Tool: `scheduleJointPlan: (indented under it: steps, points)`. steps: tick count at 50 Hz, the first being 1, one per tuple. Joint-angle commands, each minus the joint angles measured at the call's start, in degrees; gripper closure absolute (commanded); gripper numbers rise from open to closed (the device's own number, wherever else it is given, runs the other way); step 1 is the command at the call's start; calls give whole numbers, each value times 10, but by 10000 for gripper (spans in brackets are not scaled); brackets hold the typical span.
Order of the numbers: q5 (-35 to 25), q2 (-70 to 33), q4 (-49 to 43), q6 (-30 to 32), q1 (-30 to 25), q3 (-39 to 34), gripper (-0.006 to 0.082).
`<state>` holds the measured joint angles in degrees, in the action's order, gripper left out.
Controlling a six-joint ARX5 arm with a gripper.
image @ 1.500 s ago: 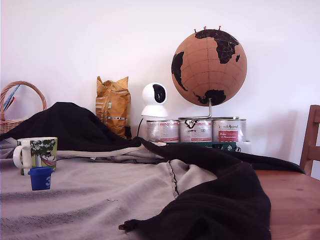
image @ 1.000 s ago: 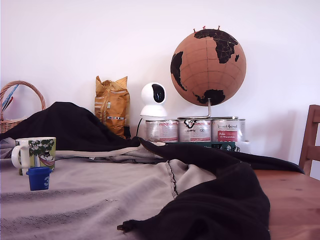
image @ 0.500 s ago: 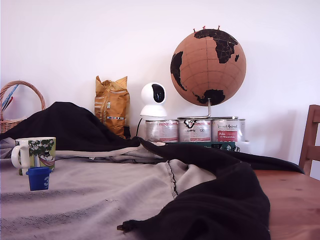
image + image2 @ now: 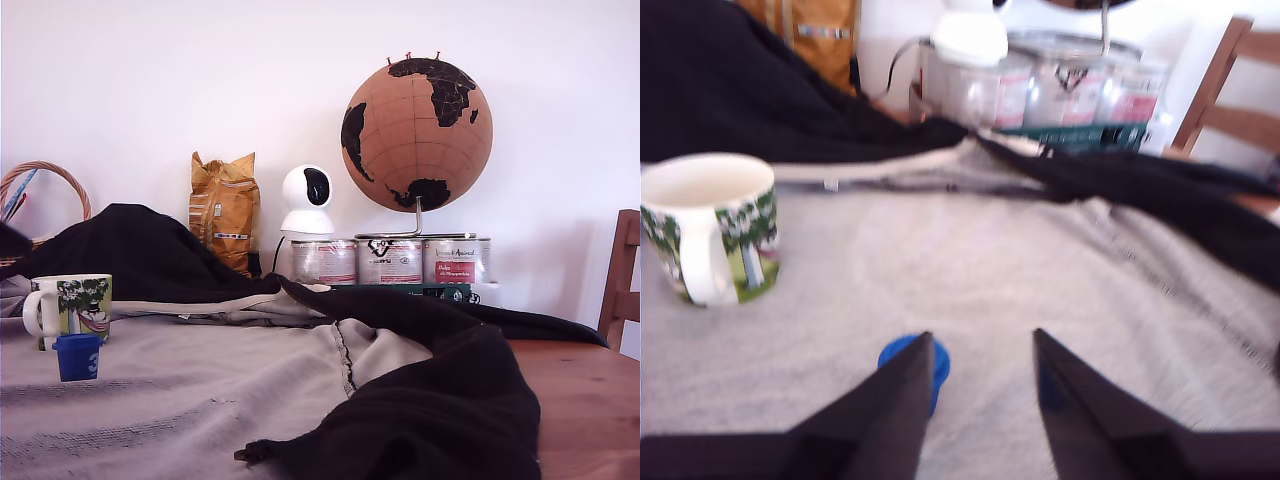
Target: Pick the blue coffee capsule and place it inside the green coffee cup
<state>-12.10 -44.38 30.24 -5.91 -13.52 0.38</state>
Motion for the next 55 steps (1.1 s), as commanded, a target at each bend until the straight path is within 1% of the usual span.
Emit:
scheduleJointPlan:
  steps: [1,7,14,26,32,35,38,41,46,49,52,55]
  points:
    - [5,-36,31,5,-1,-16,136]
    - [6,-118,66,14,-1,1,136]
    - [6,-211,93,21,-1,39,136]
    - [6,-350,97,45,-1,122,138]
    - [6,-409,97,45,-1,153,152]
    - [5,-431,96,45,-1,163,187]
    - [6,-446,96,45,-2,171,259]
    - [7,-453,94,45,-2,175,352]
    - [6,-452,92,45,-2,180,545]
    - [6,-452,93,45,-2,185,625]
    - [6,-452,93,45,-2,191,661]
    - [5,-452,97,45,-2,198,662]
